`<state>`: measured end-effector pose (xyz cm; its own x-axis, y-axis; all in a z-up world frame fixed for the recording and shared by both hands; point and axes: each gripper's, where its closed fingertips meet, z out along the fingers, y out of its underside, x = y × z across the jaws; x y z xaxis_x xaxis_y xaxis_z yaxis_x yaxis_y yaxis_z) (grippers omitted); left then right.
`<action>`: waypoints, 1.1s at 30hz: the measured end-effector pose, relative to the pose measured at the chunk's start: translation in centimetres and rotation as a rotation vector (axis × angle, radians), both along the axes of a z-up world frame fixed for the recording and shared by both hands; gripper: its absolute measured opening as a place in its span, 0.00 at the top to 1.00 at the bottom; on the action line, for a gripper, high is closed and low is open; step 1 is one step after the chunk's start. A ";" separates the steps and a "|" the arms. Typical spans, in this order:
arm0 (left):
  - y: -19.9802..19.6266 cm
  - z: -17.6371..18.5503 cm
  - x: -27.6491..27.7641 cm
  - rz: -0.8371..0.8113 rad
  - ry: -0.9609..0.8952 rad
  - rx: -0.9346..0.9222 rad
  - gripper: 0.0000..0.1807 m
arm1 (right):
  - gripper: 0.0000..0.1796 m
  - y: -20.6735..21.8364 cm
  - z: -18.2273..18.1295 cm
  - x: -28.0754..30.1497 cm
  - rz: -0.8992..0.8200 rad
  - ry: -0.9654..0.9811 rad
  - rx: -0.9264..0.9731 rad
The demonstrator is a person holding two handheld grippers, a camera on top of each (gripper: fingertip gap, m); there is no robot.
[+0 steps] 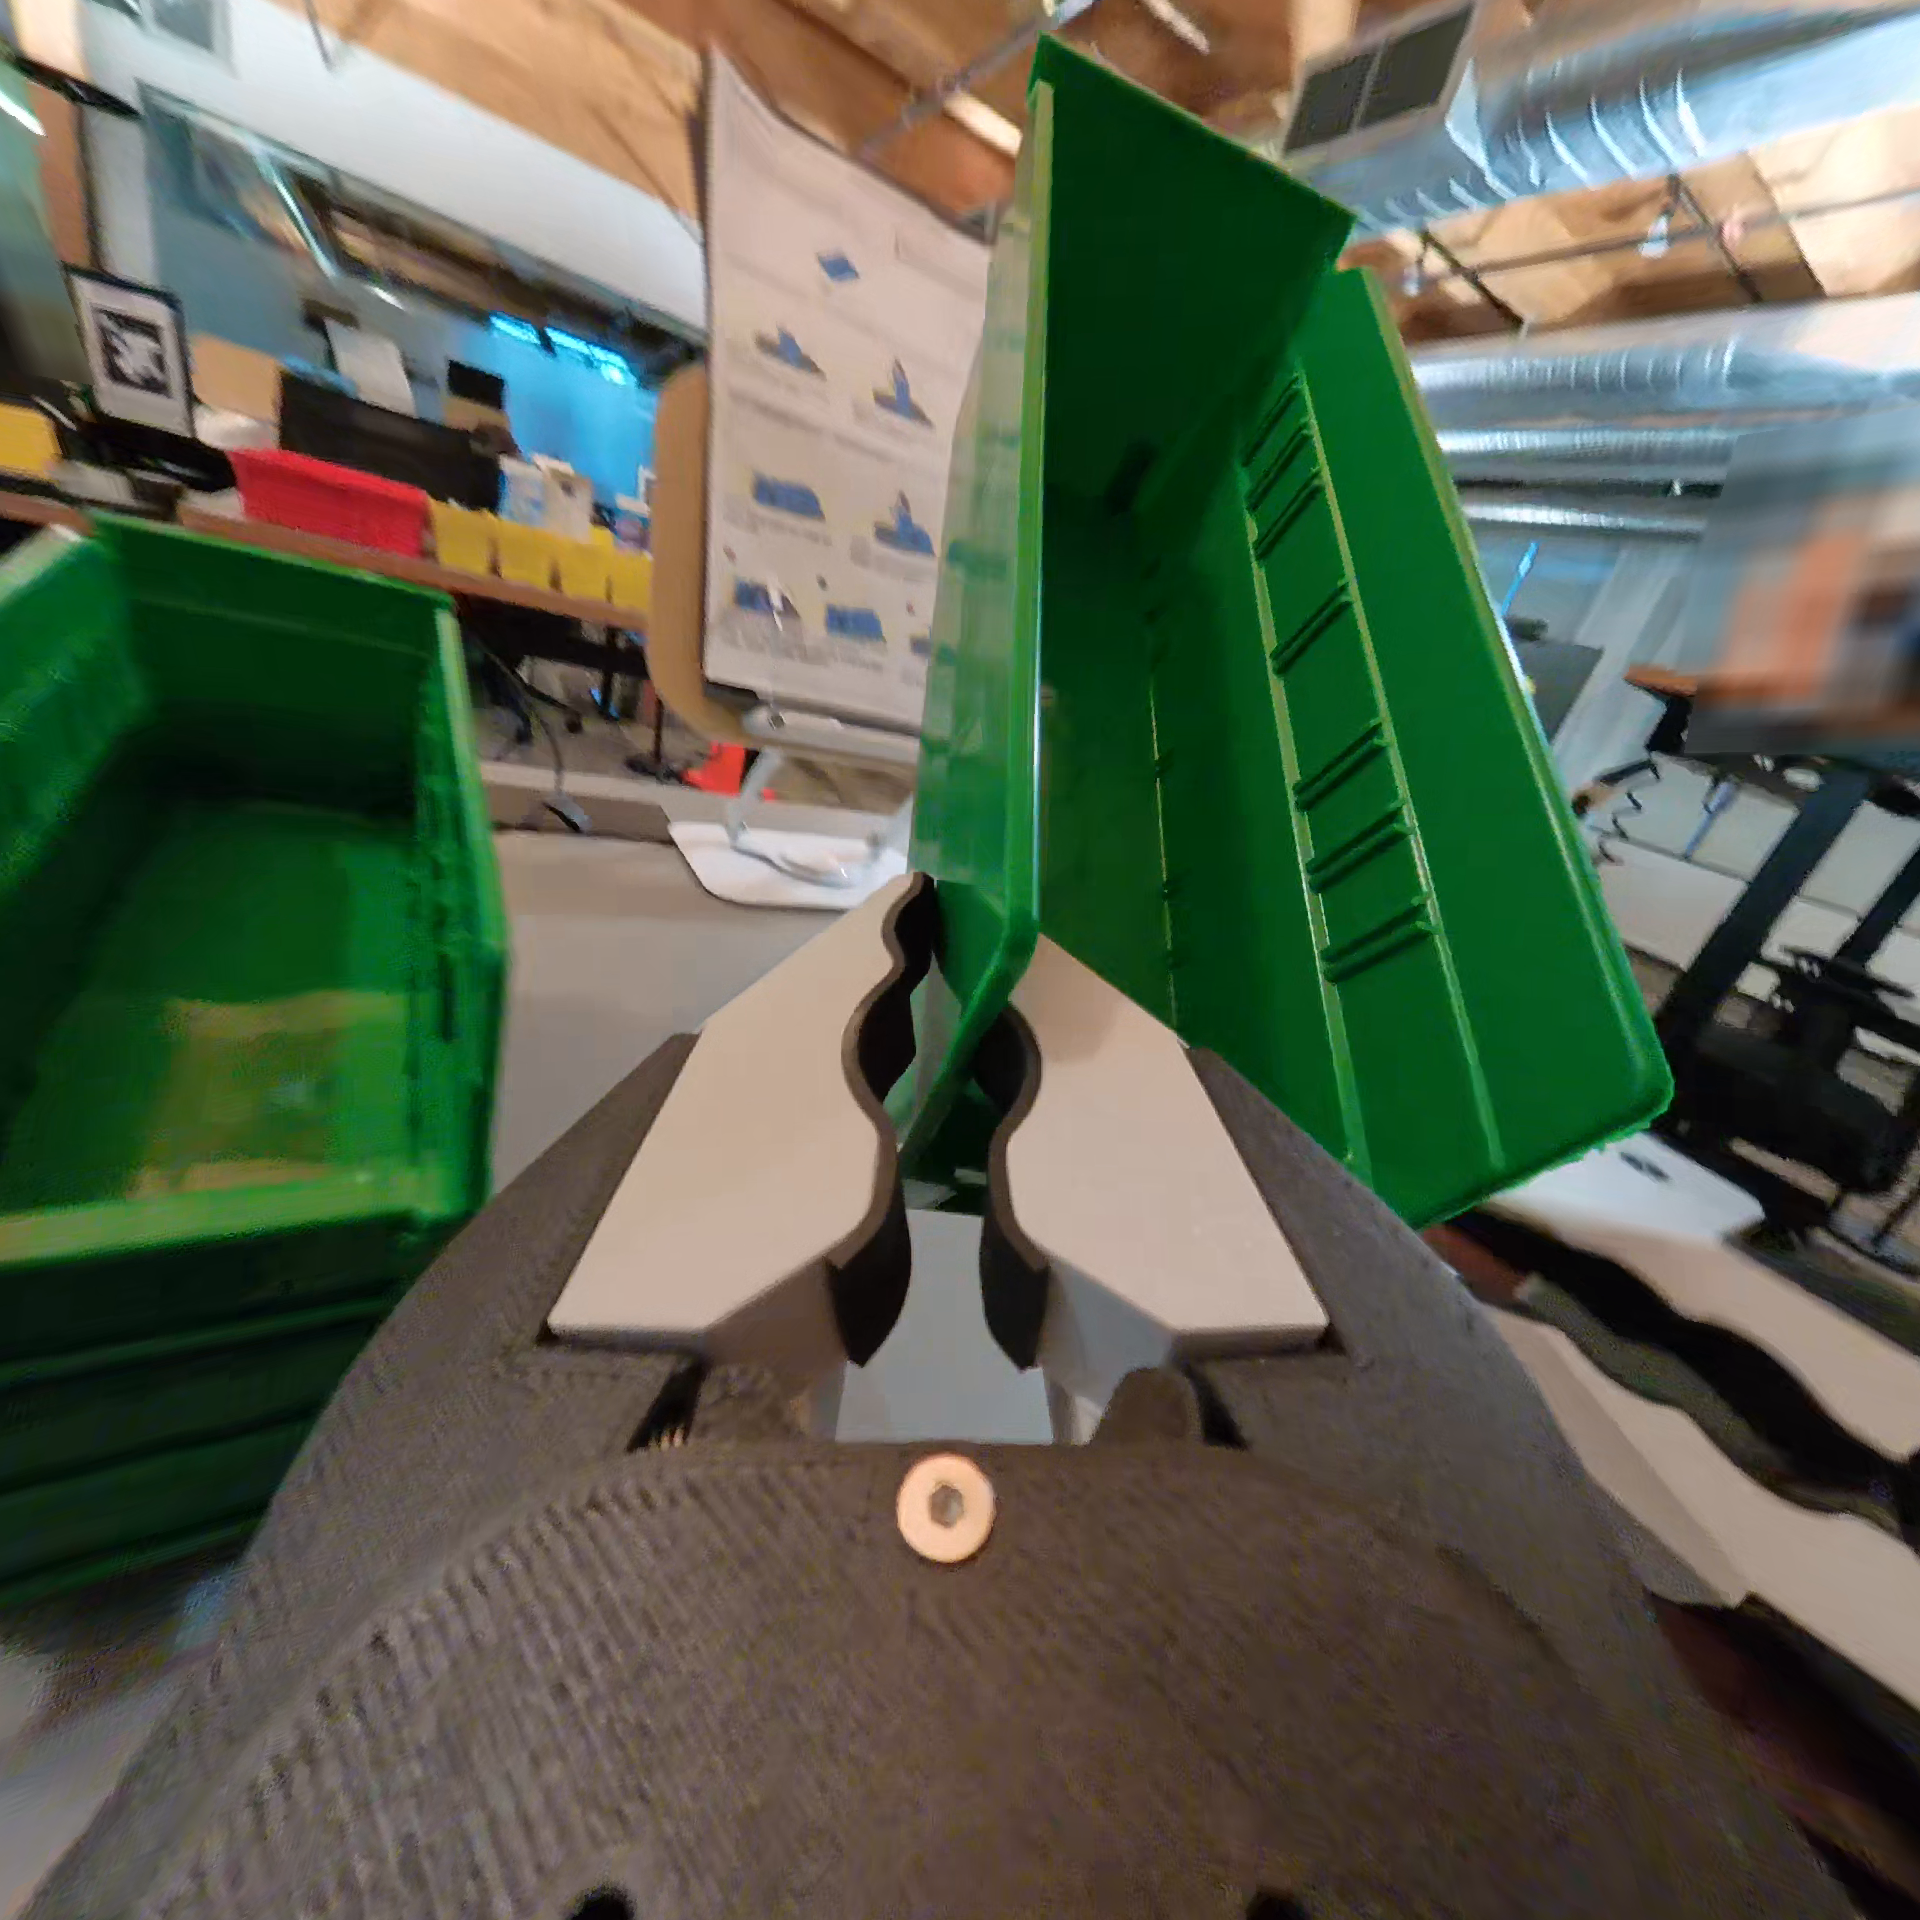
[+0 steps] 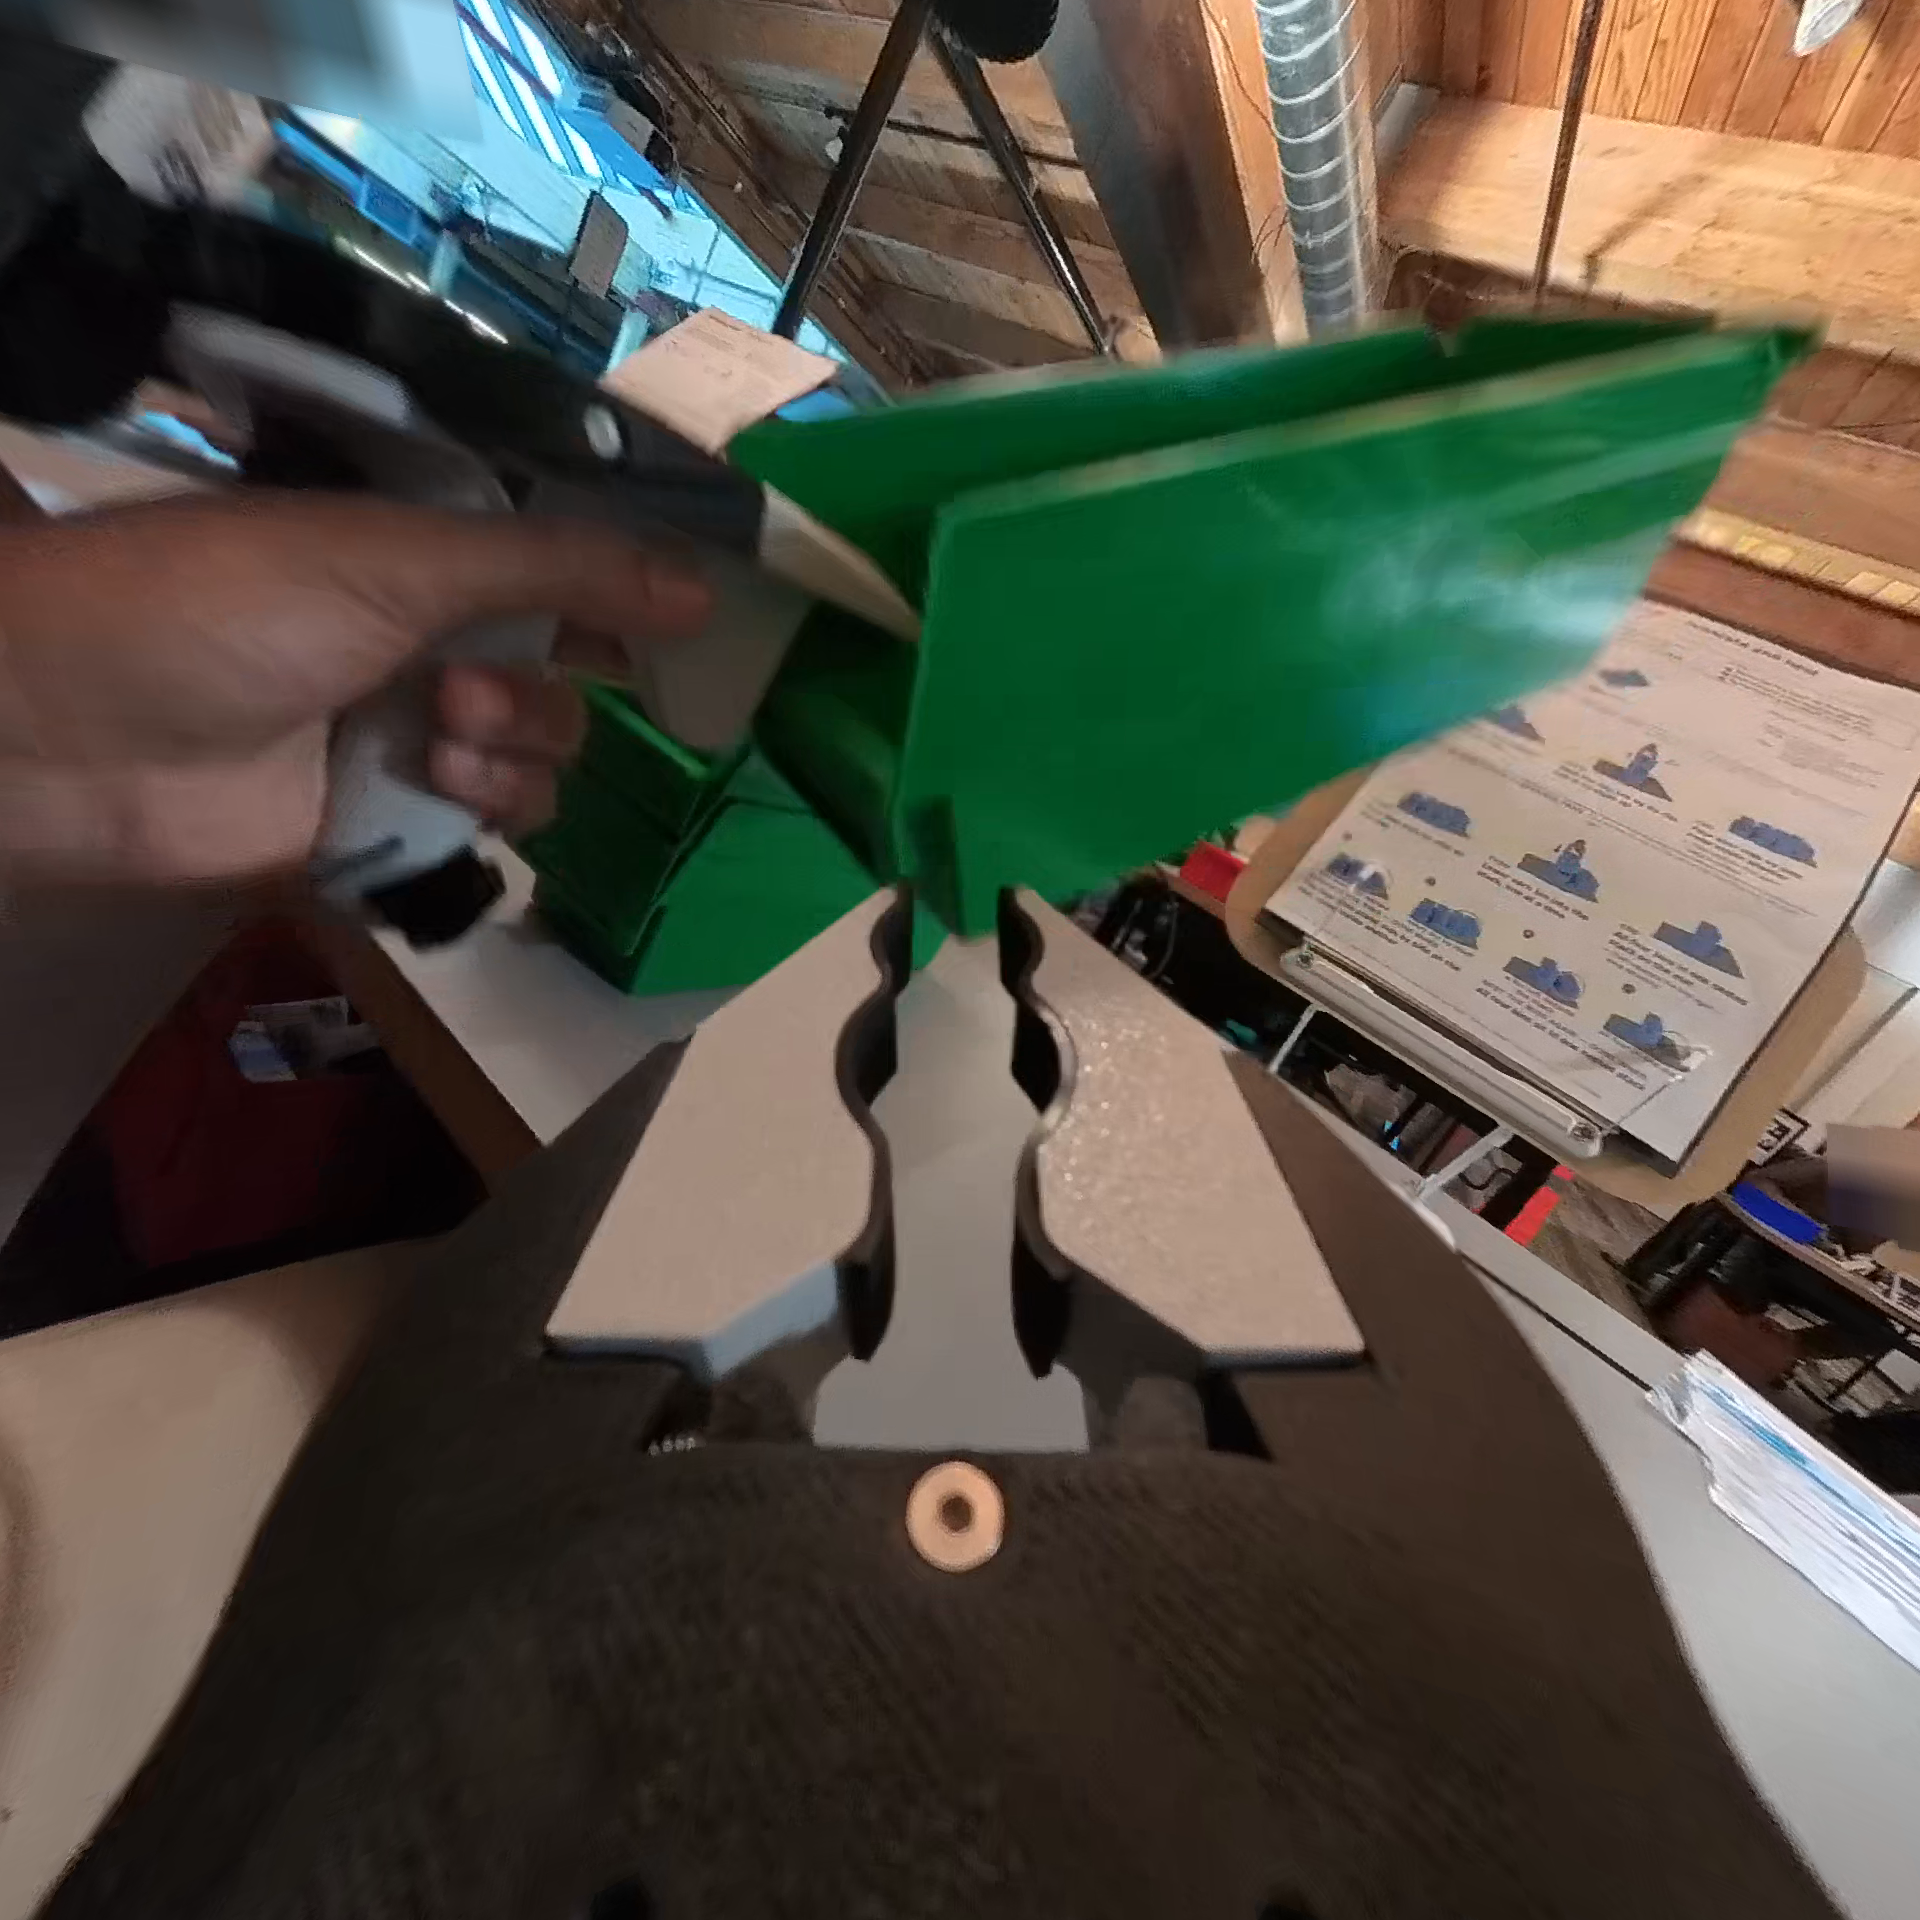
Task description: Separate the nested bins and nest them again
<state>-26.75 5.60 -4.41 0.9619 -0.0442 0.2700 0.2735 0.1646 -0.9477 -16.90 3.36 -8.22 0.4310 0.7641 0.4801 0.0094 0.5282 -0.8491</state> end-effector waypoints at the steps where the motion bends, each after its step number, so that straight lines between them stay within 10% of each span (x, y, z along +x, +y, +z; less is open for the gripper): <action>1: -0.4 0.9 -1.0 0.023 -0.010 0.021 1.00 | 0.91 0.4 -0.3 0.0 -0.011 -0.014 -0.005; 14: -3.8 2.7 -16.5 0.326 -0.094 -0.145 0.99 | 0.93 2.2 -2.7 -0.6 -0.027 -0.105 -0.116; 33: -1.8 -0.6 -17.5 0.317 -0.112 -0.236 0.96 | 0.93 1.9 -3.3 -0.8 -0.014 -0.135 -0.106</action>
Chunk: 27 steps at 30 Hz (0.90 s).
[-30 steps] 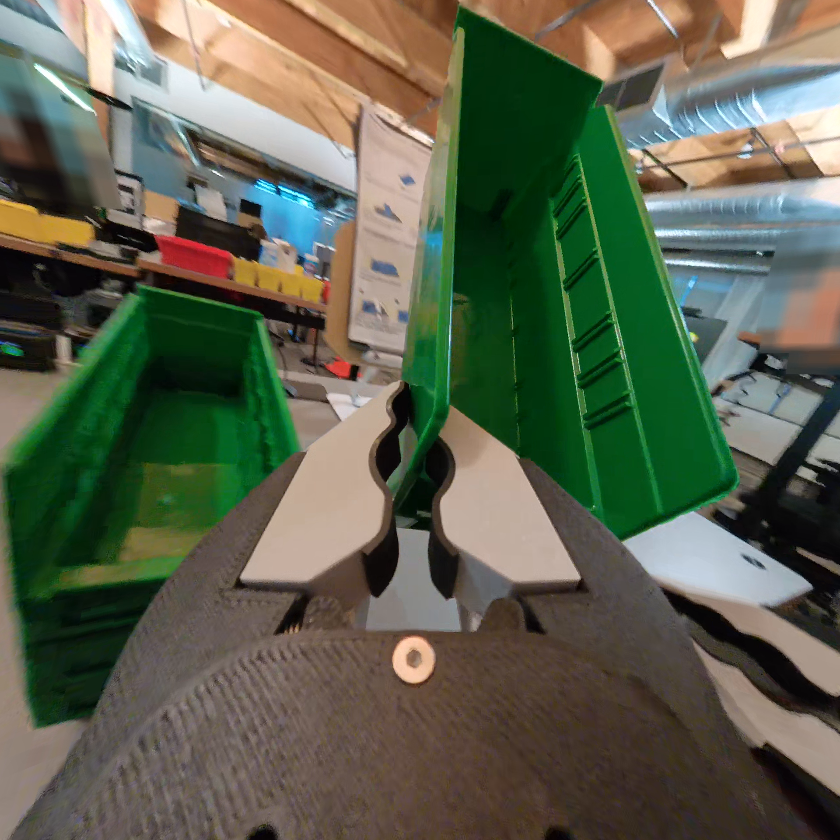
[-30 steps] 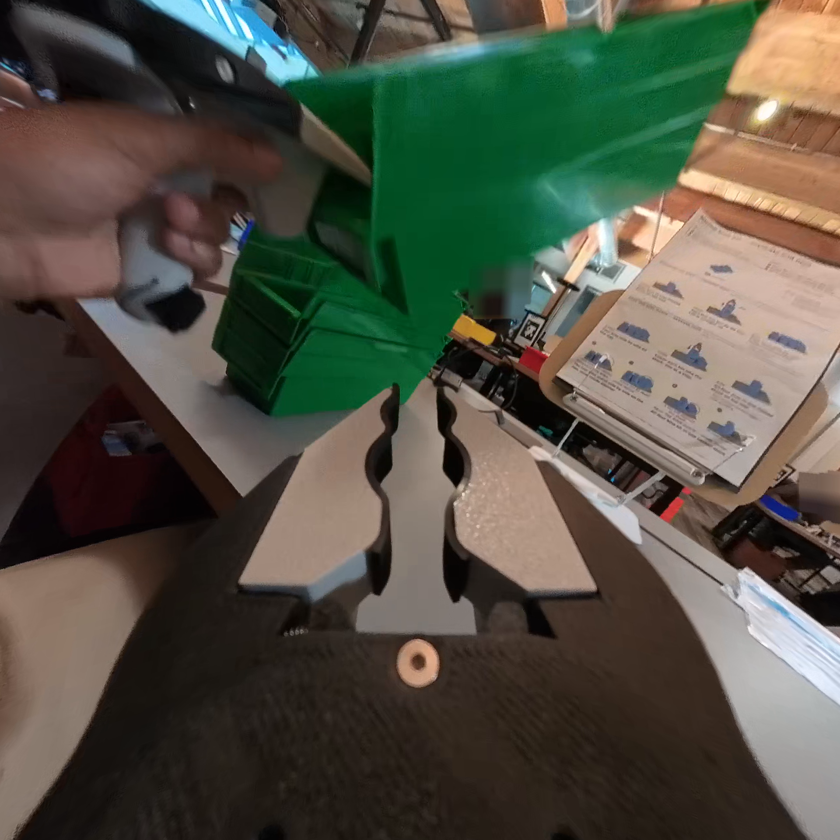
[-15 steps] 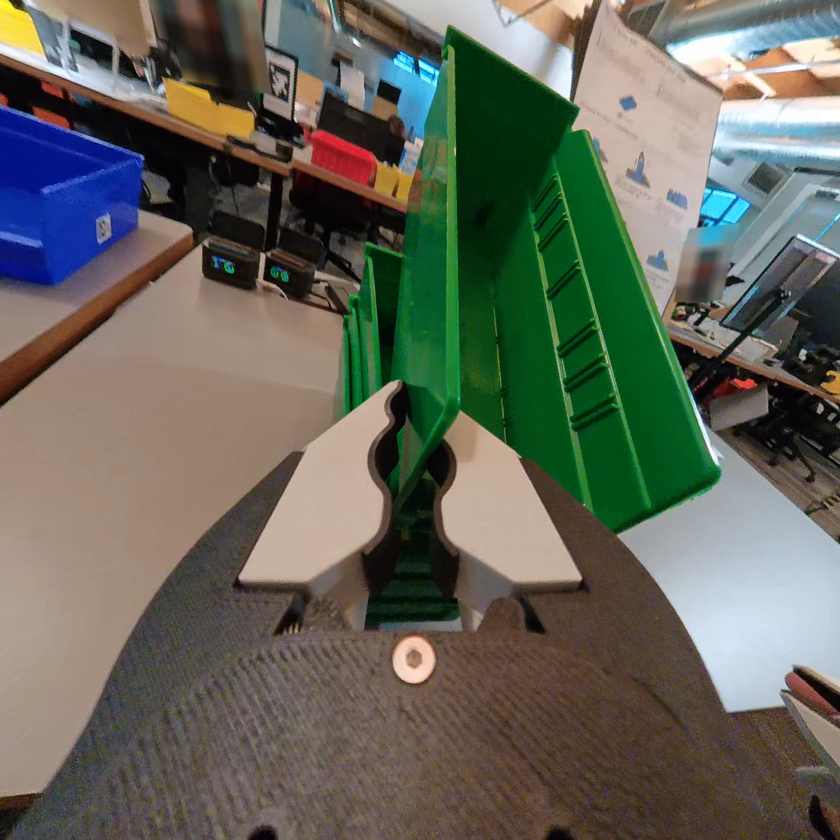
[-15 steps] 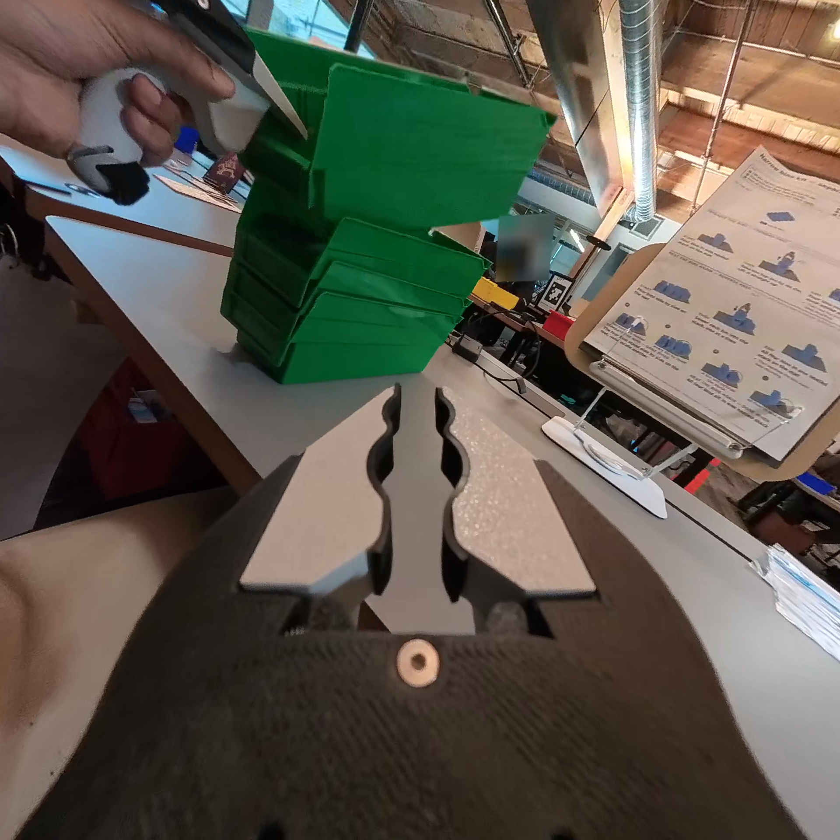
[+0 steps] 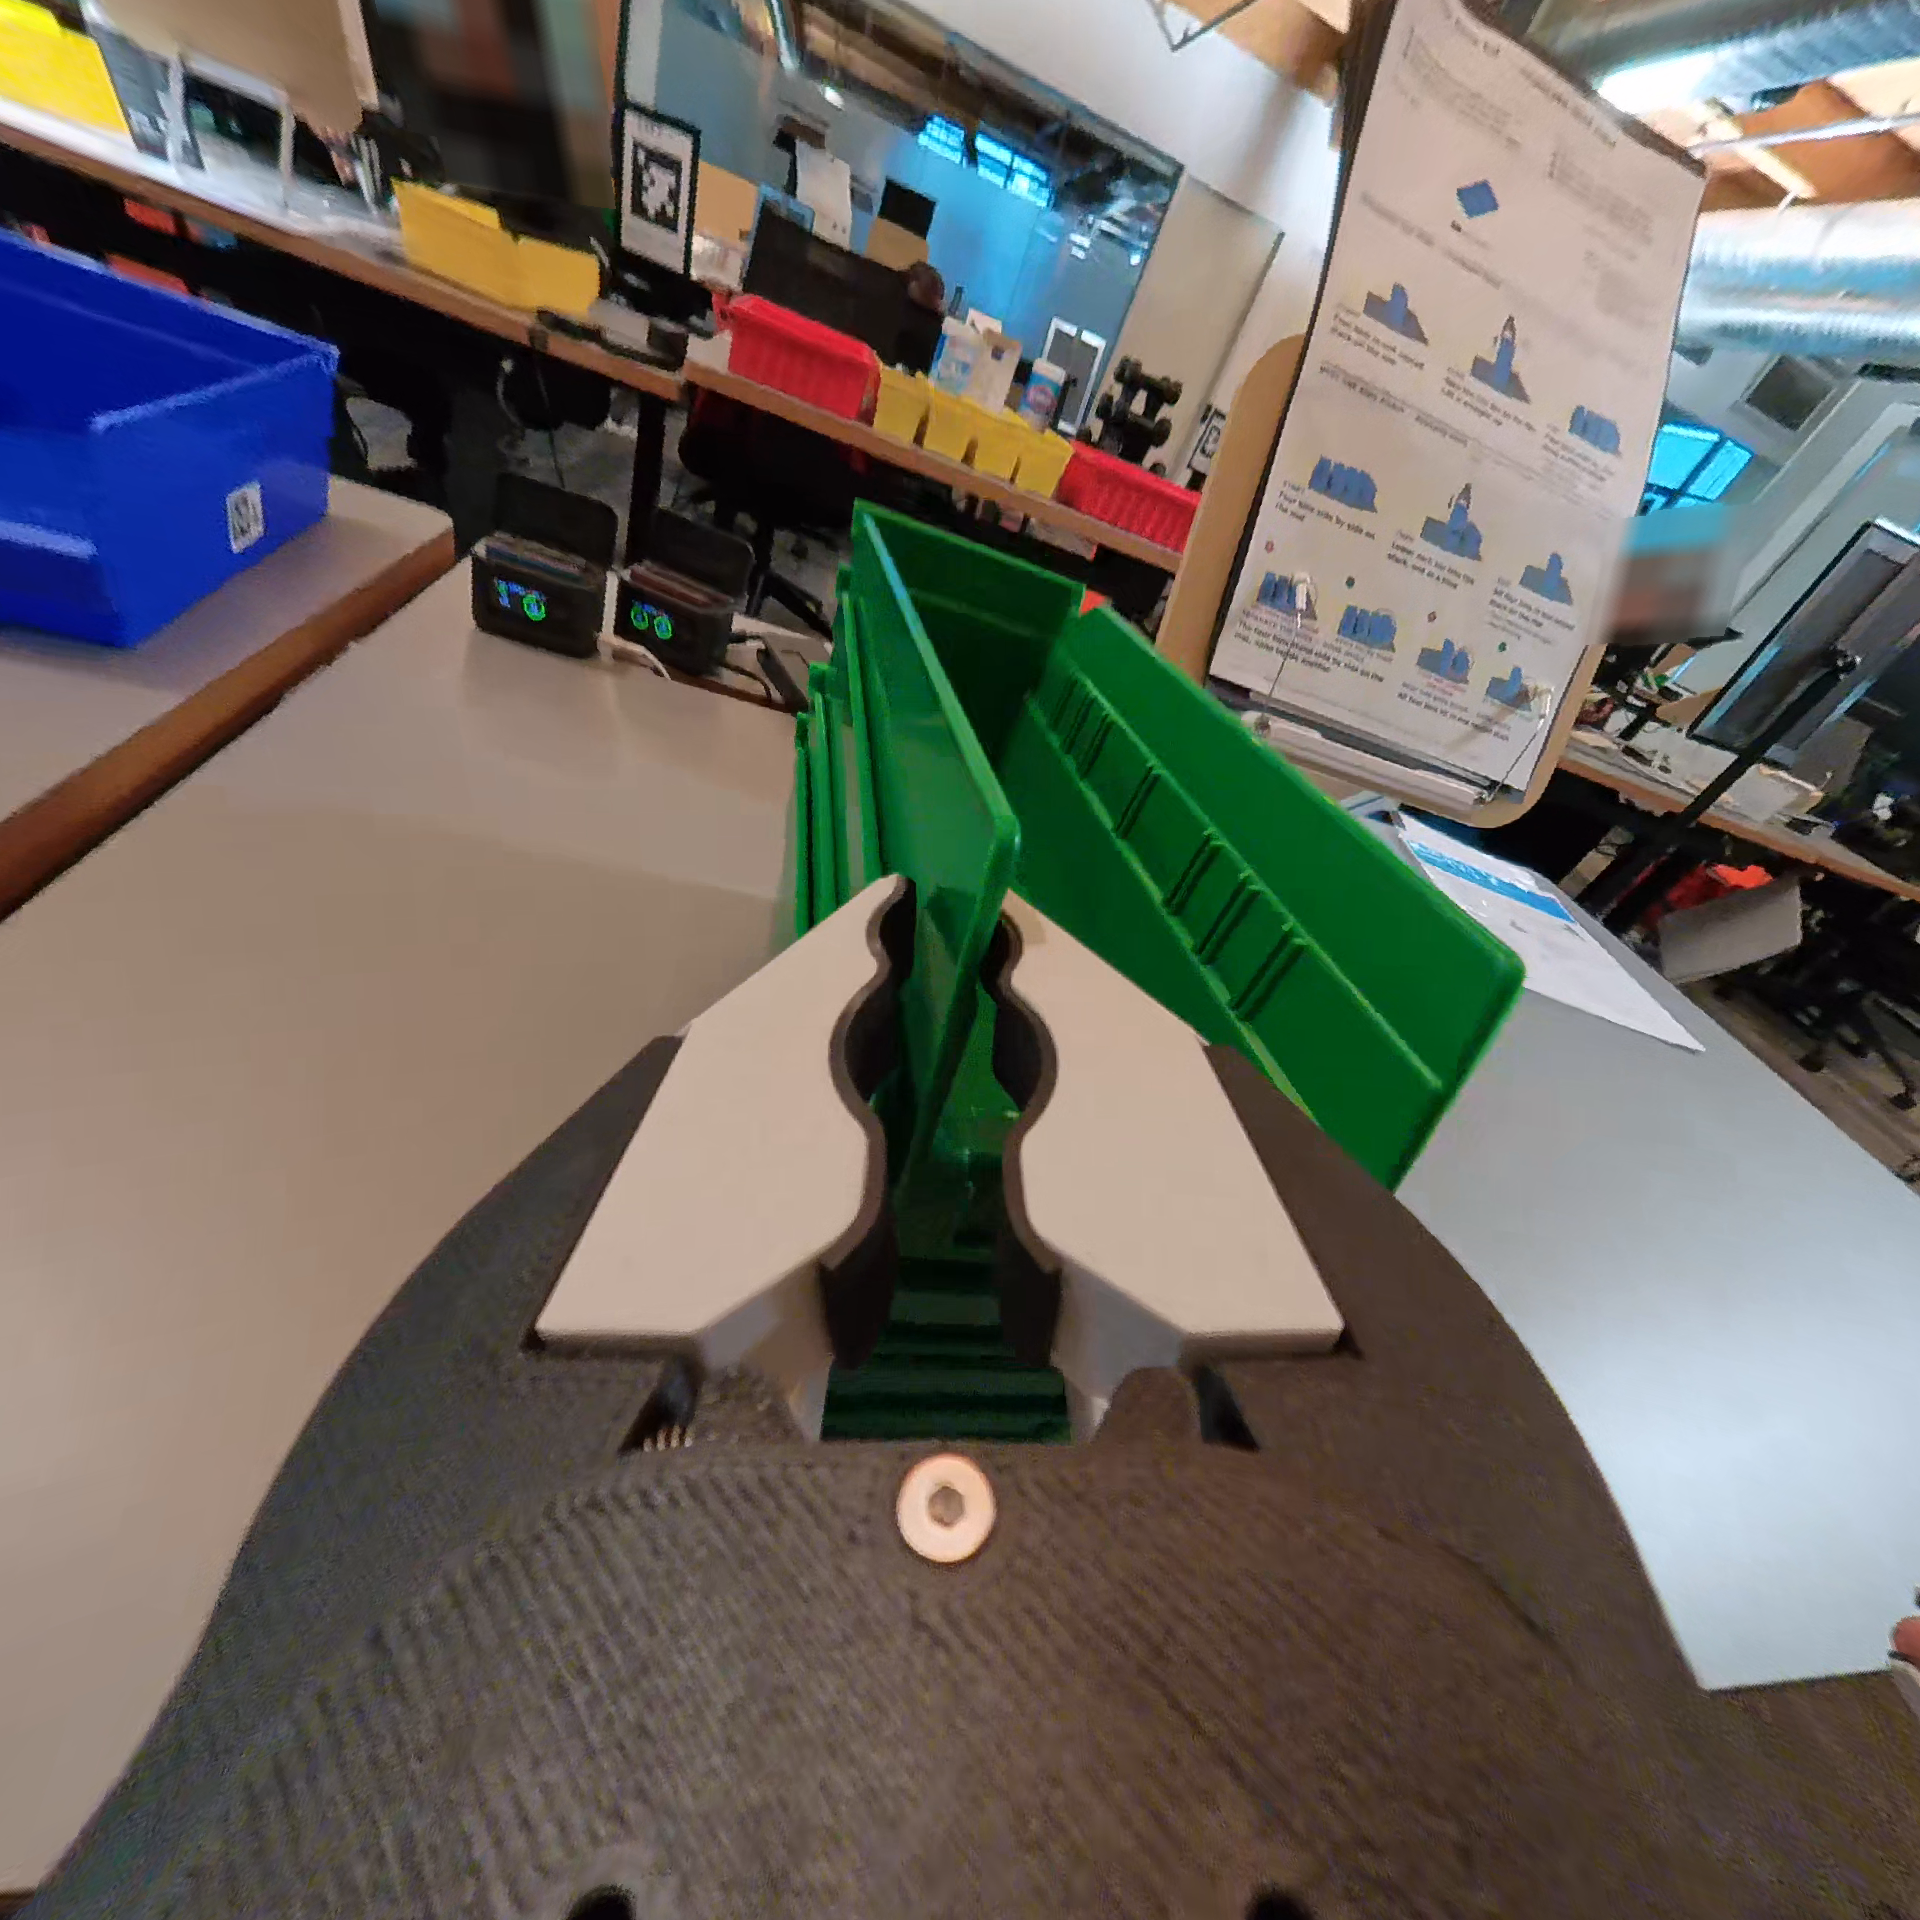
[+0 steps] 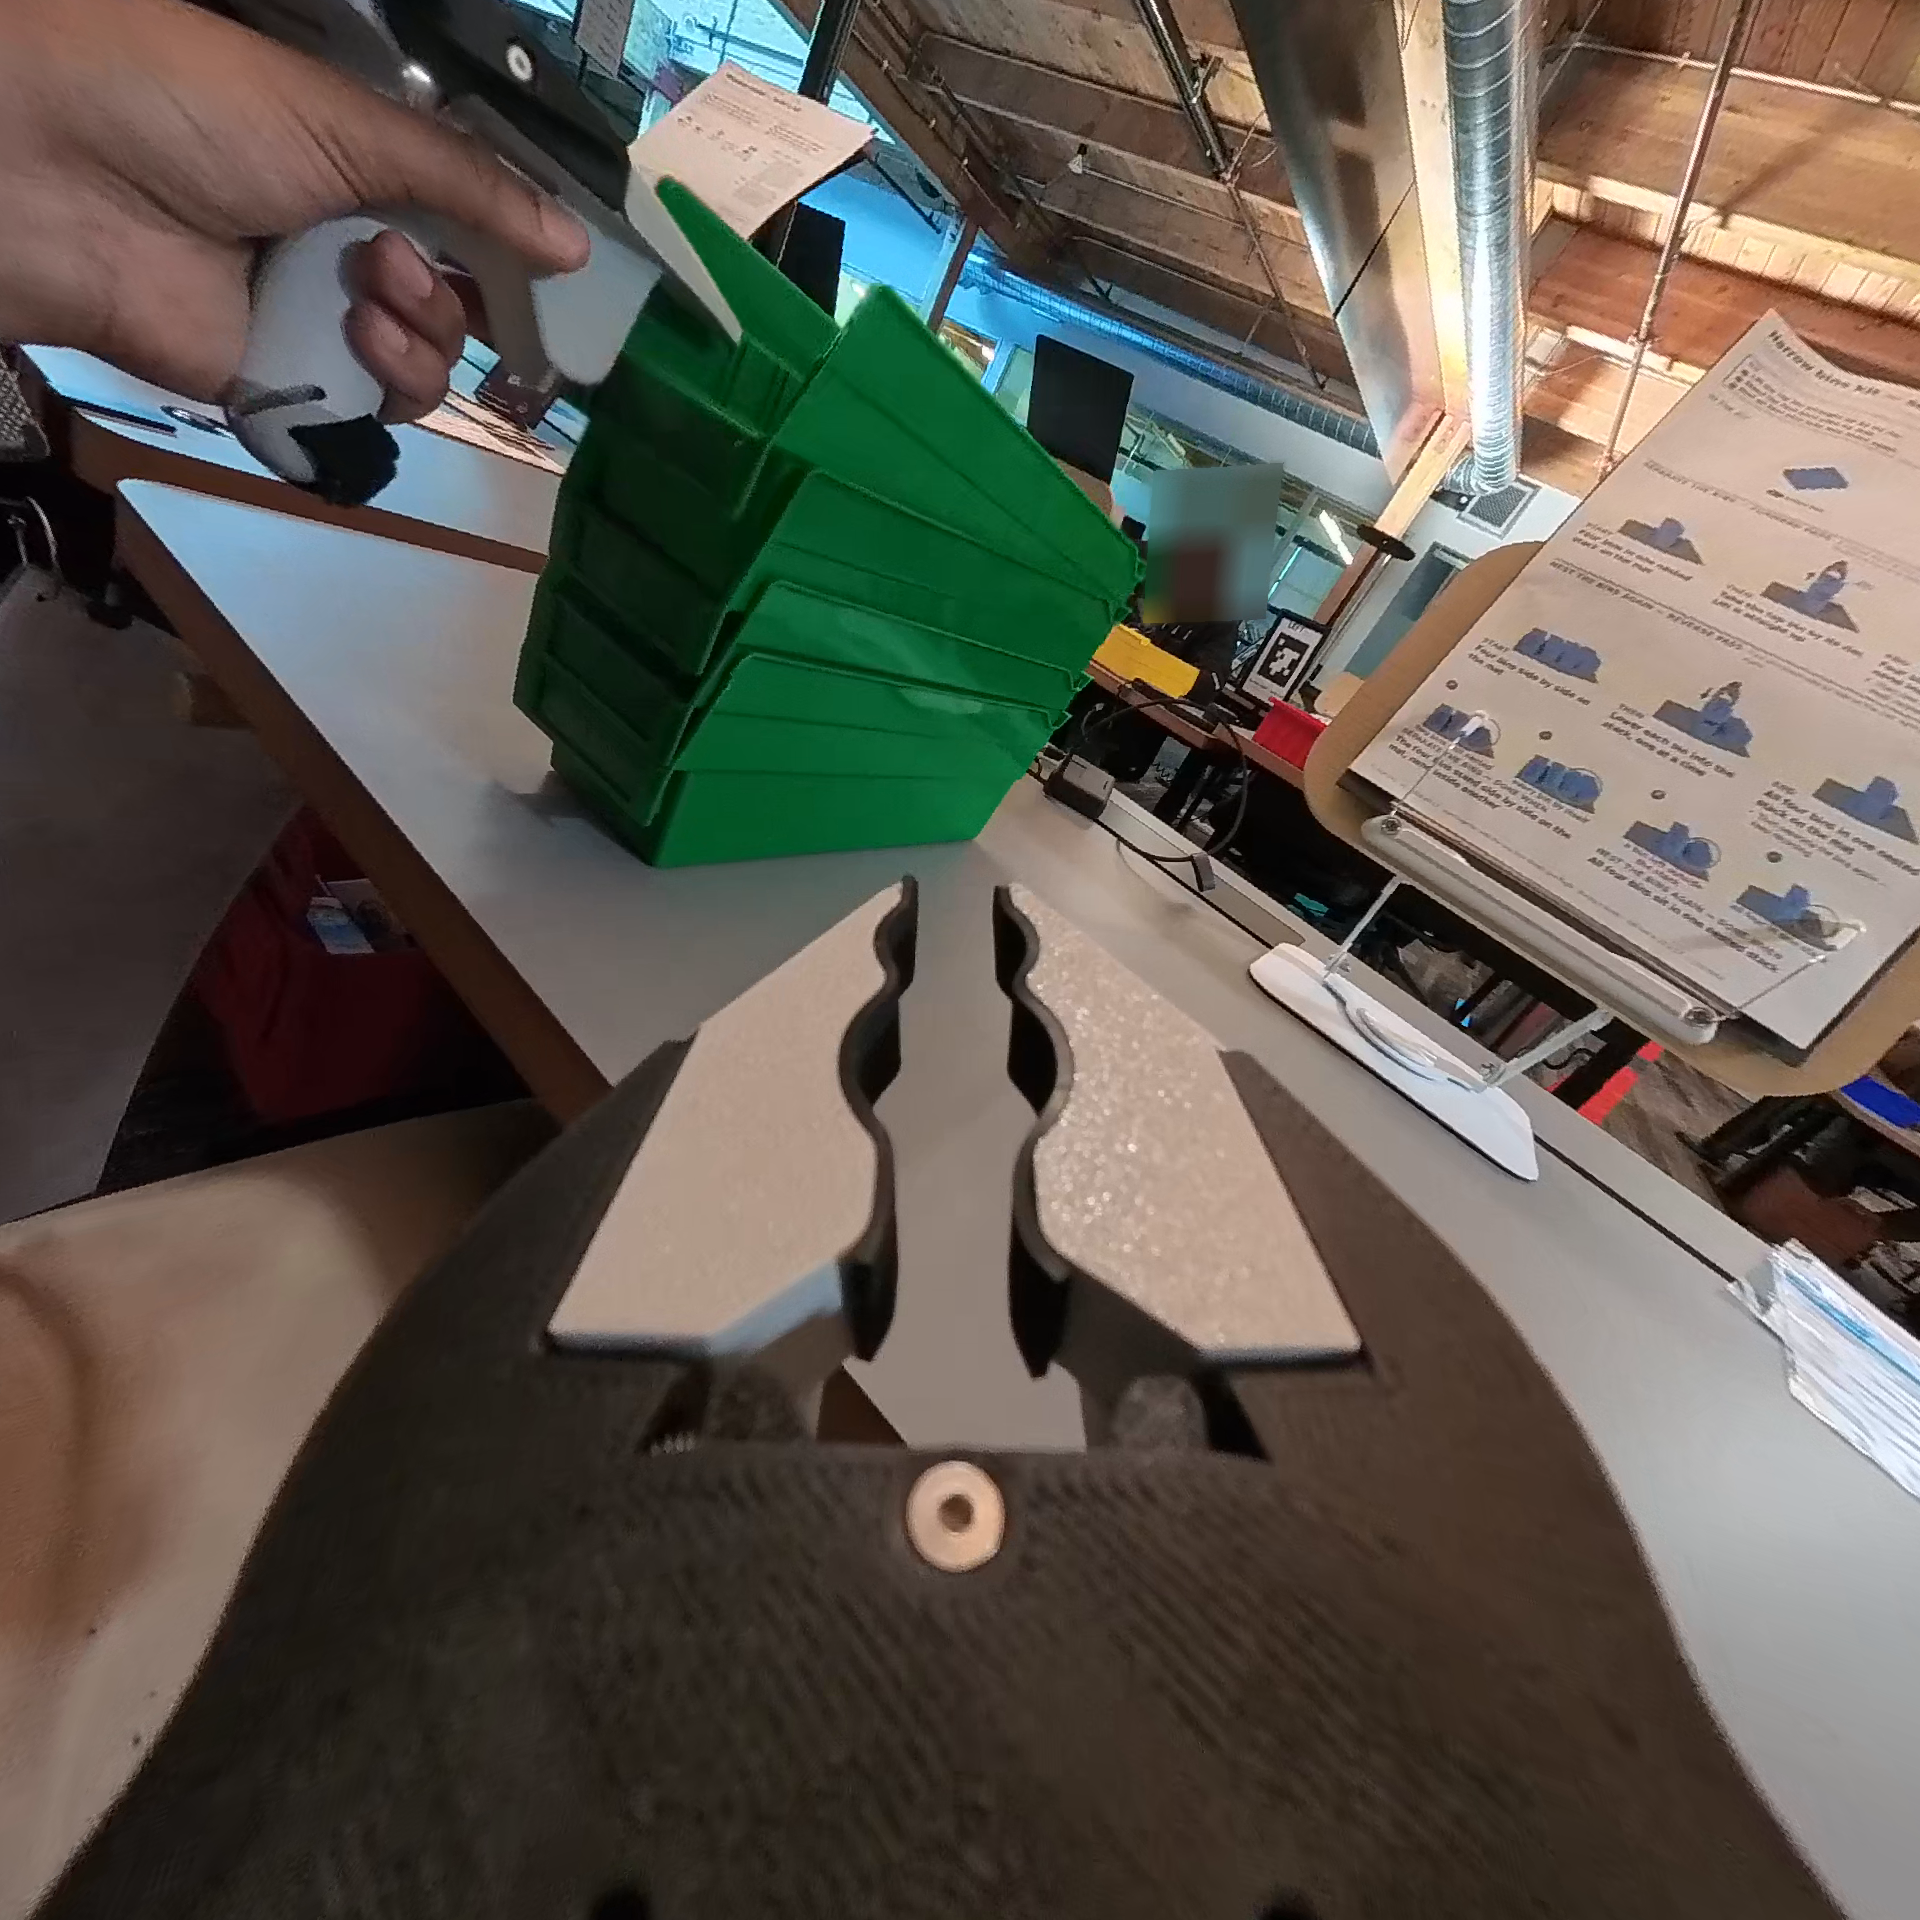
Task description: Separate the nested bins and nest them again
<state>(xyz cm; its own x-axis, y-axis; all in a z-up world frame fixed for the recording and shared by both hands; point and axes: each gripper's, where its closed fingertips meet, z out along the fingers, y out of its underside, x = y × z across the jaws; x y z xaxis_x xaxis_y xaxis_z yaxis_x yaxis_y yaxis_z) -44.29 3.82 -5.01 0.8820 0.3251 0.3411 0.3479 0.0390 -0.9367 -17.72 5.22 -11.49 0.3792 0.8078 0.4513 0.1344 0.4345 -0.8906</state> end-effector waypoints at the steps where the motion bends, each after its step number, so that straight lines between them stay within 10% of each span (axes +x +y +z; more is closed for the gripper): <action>1: -0.1 0.2 -0.1 0.010 0.022 0.009 0.95 | 0.93 0.0 0.0 0.0 0.000 -0.001 0.000; 27: -0.5 -0.5 0.0 0.065 0.153 0.069 1.00 | 0.93 0.1 -0.4 0.0 0.000 -0.019 -0.007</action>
